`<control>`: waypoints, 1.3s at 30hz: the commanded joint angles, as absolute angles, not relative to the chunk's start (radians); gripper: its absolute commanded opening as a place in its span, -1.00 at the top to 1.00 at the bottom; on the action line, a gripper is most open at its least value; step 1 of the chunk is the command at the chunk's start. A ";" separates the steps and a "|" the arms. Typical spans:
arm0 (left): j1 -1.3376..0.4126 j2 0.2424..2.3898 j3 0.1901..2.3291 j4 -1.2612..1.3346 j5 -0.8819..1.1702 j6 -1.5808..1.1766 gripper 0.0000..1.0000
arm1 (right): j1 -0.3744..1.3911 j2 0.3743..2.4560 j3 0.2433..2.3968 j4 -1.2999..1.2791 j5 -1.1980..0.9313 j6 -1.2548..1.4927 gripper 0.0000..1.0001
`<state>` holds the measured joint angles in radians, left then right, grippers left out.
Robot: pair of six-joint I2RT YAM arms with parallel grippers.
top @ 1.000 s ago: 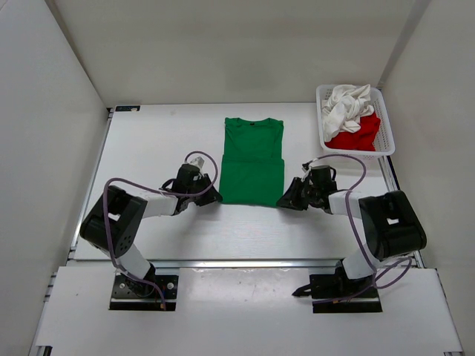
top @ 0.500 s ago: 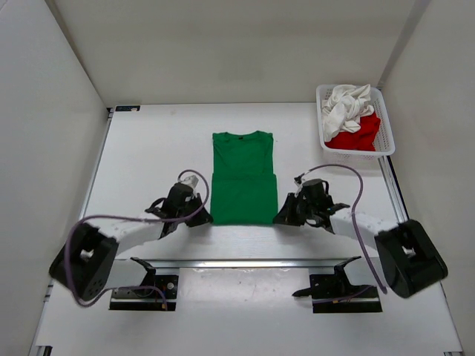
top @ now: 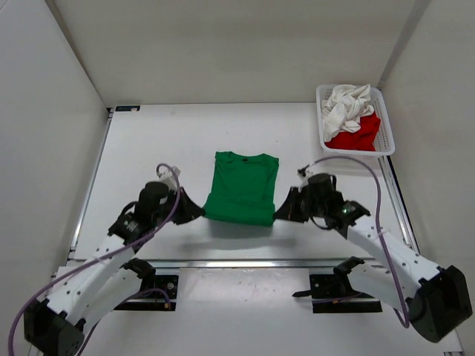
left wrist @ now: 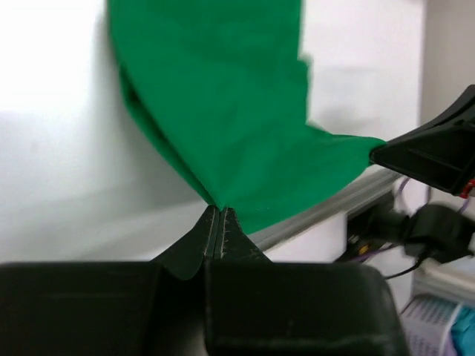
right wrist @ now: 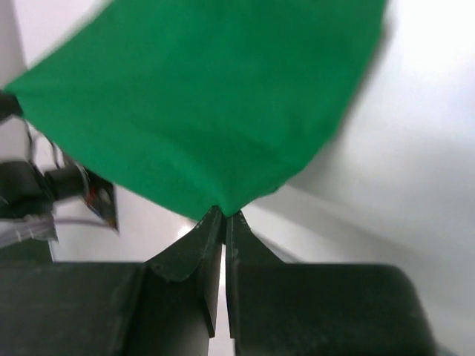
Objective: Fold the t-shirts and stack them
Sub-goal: Grab one side of the 2/3 rectangular tshirt with both arms, then fold the long partially folded tshirt into a neat square
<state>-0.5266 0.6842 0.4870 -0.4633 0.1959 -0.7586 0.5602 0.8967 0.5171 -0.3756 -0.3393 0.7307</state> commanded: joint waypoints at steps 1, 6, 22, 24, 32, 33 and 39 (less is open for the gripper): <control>-0.456 0.849 0.650 -0.402 0.222 -0.704 1.00 | 0.451 1.011 0.690 -0.388 -0.383 0.595 1.00; -0.388 1.157 0.875 -0.227 0.209 -0.704 1.00 | 0.278 1.317 0.964 -0.361 -0.449 0.496 1.00; -0.264 2.054 1.627 -0.324 0.195 -0.713 0.42 | 0.161 2.203 1.908 -0.644 -0.434 0.411 0.71; -0.258 2.054 1.658 -0.324 0.190 -0.716 0.26 | 0.164 2.209 1.992 -0.670 -0.408 0.397 0.48; -0.371 1.872 1.392 -0.108 0.221 -0.736 0.30 | 0.233 1.988 1.697 -0.501 -0.327 0.426 0.44; -0.403 1.870 1.340 -0.083 0.213 -0.726 0.31 | 0.241 1.942 1.578 -0.414 -0.360 0.449 0.64; -0.416 1.887 1.074 0.069 0.229 -0.776 0.38 | 0.282 1.891 1.215 -0.200 -0.476 0.502 1.00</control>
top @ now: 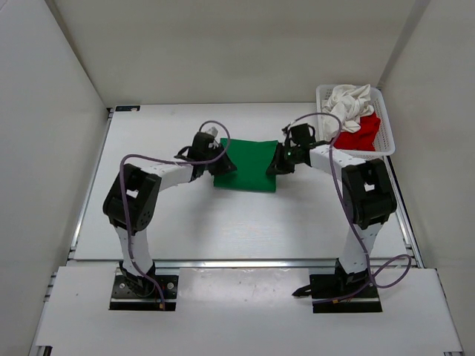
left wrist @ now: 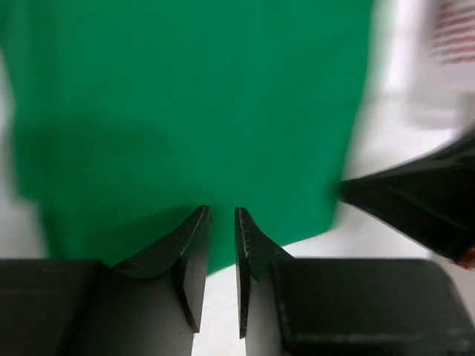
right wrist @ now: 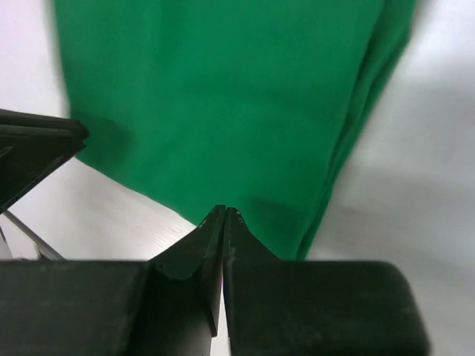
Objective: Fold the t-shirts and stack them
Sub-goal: Fold the long partially folded tshirt into a neat square
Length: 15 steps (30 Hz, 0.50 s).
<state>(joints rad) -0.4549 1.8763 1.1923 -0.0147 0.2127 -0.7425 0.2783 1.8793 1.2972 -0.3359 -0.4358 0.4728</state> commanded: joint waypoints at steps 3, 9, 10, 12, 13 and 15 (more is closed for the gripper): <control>-0.402 1.868 0.947 0.127 0.222 -0.788 0.40 | 0.265 1.904 1.113 -0.108 -0.477 0.520 1.00; -0.406 1.757 0.706 0.316 0.282 -0.877 0.36 | 0.238 1.922 1.013 -0.081 -0.477 0.532 1.00; -0.414 1.718 0.677 0.325 0.288 -0.885 0.32 | 0.245 1.913 1.008 -0.084 -0.474 0.528 0.99; -0.414 1.649 0.617 0.388 0.299 -0.913 0.24 | 0.239 1.890 1.003 -0.091 -0.466 0.531 1.00; -0.404 1.596 0.600 0.397 0.299 -0.919 0.20 | 0.241 1.887 1.008 -0.098 -0.469 0.526 1.00; -0.381 1.501 0.566 0.347 0.264 -0.899 0.03 | 0.248 1.844 1.000 -0.106 -0.479 0.520 1.00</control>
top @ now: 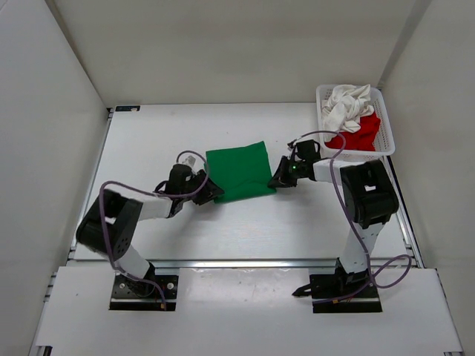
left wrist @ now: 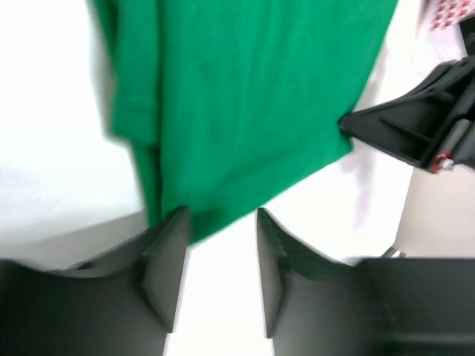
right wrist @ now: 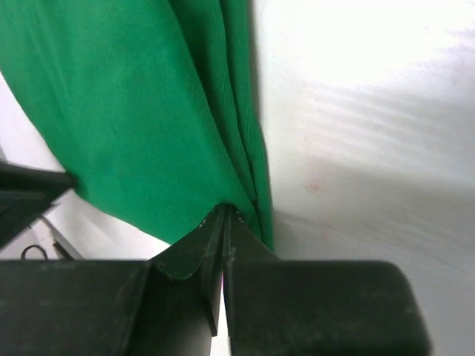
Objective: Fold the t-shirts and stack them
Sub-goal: Fold the long partially folded tshirt into a neat square, then put the neatly folded tshirt into the corner of the board with the left arm
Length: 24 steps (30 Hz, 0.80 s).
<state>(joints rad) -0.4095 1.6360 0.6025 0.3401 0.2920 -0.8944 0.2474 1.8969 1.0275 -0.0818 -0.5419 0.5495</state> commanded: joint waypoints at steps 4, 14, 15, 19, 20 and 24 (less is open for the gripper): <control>-0.354 1.329 0.557 0.204 0.122 -0.807 -0.48 | 0.267 1.720 0.973 -0.080 -0.488 0.552 0.74; -0.318 1.635 0.759 0.112 0.150 -0.695 -0.97 | 0.331 1.496 0.884 0.032 -0.460 0.615 0.07; -0.330 1.684 0.796 0.107 0.150 -0.689 -0.97 | 0.337 1.480 0.868 0.041 -0.468 0.618 0.07; -0.353 1.831 0.882 0.109 0.172 -0.695 -0.69 | 0.331 1.431 0.821 0.083 -0.494 0.634 0.08; -0.359 1.850 0.906 0.120 0.187 -0.704 -0.48 | 0.322 1.416 0.805 0.092 -0.503 0.632 0.06; -0.397 1.951 0.995 0.173 0.236 -0.755 0.73 | 0.282 1.388 0.764 0.104 -0.526 0.638 0.08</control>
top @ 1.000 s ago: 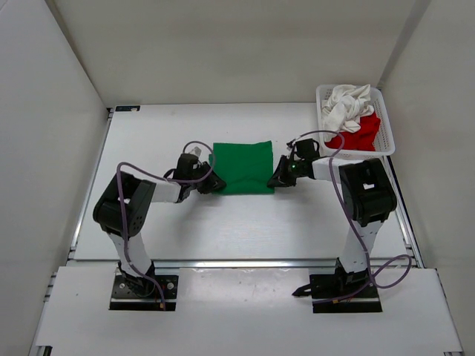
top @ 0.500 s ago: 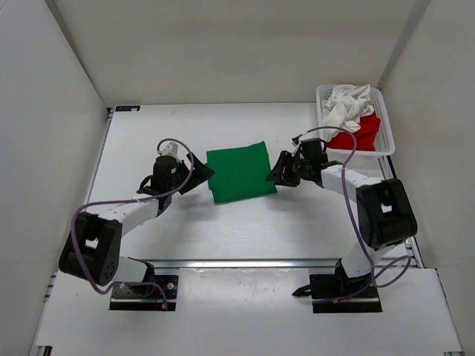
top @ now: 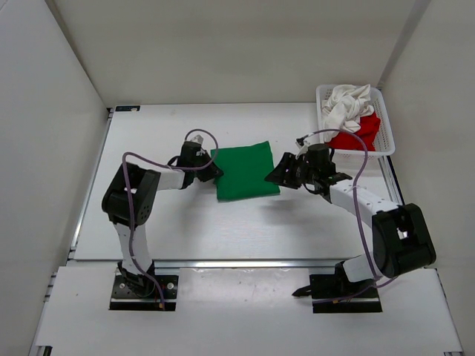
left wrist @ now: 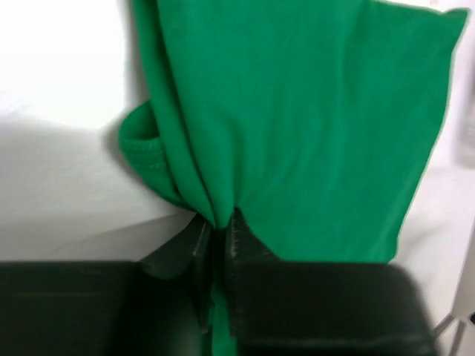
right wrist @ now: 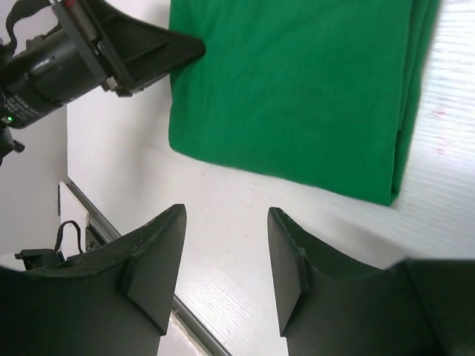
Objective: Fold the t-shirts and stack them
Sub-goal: Put the neatly folded tshirt into the corner of the board with the left arm
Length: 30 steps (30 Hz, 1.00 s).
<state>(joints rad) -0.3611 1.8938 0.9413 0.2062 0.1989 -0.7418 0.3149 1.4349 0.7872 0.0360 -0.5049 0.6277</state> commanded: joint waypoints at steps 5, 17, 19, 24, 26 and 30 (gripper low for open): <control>-0.378 2.037 1.225 0.124 0.219 -0.807 1.00 | 0.256 1.385 0.739 0.094 -0.520 0.618 0.08; 0.167 1.938 1.252 0.087 0.198 -0.805 1.00 | 0.276 1.482 0.741 0.138 -0.594 0.617 0.11; 0.262 1.922 1.186 0.148 0.206 -0.859 1.00 | 0.299 1.486 0.744 0.138 -0.597 0.612 0.11; 0.348 1.977 1.124 0.230 0.173 -0.943 1.00 | 0.348 1.486 0.750 0.127 -0.606 0.595 0.12; 0.362 2.020 1.141 0.245 0.157 -0.986 1.00 | 0.357 1.493 0.749 0.118 -0.612 0.592 0.12; 0.390 2.129 1.245 0.261 0.123 -1.090 1.00 | 0.380 1.499 0.744 0.118 -0.617 0.594 0.11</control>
